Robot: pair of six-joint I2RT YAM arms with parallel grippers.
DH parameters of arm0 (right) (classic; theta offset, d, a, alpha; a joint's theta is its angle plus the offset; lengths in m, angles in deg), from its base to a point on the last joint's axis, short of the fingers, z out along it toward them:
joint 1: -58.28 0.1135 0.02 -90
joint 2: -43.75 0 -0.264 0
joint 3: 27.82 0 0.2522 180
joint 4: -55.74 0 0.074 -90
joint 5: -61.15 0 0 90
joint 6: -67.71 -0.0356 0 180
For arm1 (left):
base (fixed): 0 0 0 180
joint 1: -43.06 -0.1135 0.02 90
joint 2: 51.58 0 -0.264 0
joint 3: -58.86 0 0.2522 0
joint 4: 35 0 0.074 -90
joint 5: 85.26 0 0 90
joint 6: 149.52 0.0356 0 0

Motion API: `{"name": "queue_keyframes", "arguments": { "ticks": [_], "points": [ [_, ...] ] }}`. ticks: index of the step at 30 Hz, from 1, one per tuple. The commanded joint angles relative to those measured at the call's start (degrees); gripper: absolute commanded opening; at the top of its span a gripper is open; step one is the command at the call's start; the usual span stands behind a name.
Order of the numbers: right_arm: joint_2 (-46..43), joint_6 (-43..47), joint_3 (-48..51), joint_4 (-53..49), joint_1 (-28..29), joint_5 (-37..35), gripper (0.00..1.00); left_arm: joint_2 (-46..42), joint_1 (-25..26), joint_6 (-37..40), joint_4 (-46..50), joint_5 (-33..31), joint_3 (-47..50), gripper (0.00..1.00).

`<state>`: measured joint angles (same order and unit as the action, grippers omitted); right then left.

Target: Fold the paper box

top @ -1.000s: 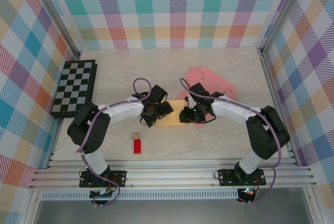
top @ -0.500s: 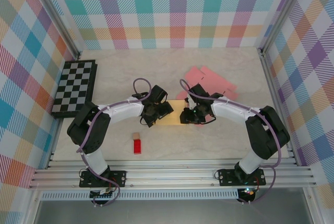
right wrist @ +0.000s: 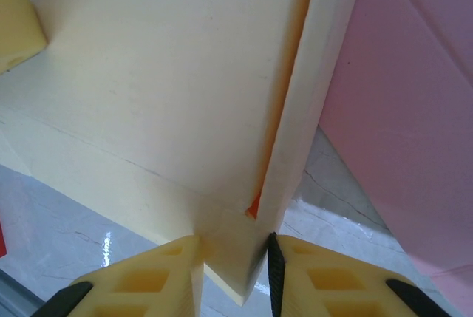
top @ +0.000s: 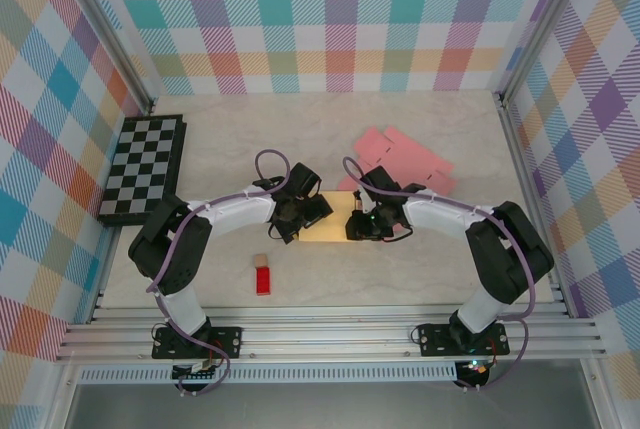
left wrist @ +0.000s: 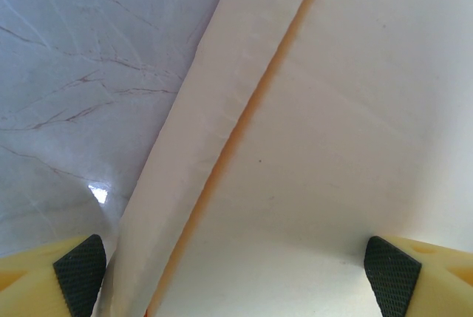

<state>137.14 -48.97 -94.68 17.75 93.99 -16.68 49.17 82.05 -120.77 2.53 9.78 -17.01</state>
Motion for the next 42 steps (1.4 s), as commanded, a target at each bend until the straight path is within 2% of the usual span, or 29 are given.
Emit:
{"name": "queue_keyframes", "arguments": {
  "ticks": [1, 16, 25, 34, 42],
  "points": [
    [1.1, 2.09, 1.07, -0.85, 0.33, -4.6, 0.3, 1.81, 0.22, 0.35, 3.3, -1.56, 1.64, 0.93],
    [1.46, 3.48, 4.37, 2.97, 0.35, -6.71, 0.29, 3.31, 0.14, -0.09, 2.58, -1.0, 0.93, 0.92],
    [1.35, 2.13, 7.23, 6.27, 0.33, -10.28, 0.25, 4.17, 0.1, -0.07, 2.33, -0.82, 0.97, 0.93],
    [-0.63, -1.16, 8.8, 15.02, 0.18, -7.88, 0.19, 4.53, 0.04, -0.09, 1.76, -0.3, 1.26, 0.92],
    [0.49, -8.65, 11.09, 32.23, -0.02, -6.92, 0.08, 5.05, 0.13, 0.16, 0.97, 0.93, 1.59, 0.92]
  ]
}}
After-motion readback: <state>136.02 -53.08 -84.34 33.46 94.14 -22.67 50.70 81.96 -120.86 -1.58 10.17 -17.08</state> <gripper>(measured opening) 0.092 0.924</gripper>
